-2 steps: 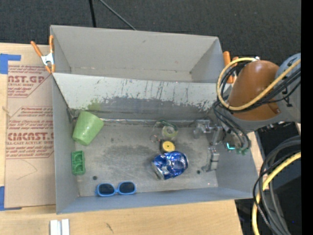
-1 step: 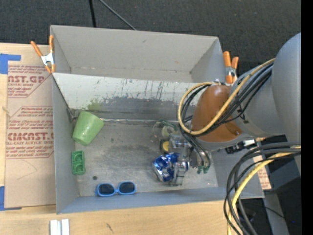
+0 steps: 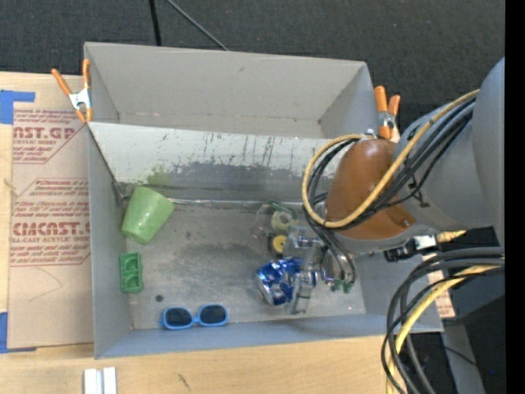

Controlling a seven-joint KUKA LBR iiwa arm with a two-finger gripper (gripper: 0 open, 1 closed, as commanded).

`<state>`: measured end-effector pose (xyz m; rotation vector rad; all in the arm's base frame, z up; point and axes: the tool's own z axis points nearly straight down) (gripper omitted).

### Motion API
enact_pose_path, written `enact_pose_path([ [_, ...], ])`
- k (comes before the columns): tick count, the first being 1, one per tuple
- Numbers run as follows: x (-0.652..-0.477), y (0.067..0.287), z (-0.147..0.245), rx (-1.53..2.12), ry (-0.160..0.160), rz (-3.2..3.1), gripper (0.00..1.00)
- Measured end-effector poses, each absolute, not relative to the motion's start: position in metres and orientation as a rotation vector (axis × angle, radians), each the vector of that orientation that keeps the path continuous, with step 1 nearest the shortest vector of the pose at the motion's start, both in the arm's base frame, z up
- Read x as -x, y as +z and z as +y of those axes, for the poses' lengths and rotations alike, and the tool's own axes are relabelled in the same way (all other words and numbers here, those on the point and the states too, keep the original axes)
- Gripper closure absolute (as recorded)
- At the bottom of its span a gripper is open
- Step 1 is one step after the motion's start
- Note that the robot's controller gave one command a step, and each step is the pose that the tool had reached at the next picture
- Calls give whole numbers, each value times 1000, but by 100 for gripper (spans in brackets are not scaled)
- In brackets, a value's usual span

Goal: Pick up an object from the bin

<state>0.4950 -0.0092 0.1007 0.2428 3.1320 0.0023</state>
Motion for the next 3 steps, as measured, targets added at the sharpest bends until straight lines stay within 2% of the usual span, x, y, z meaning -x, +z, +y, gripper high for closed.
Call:
enact_pose_path([
  [1,-486,99,-6,-377,2,3121,0],
  [2,-481,68,-4,-405,-1,3114,0],
  [3,-482,69,-4,-405,-1,3111,0],
])
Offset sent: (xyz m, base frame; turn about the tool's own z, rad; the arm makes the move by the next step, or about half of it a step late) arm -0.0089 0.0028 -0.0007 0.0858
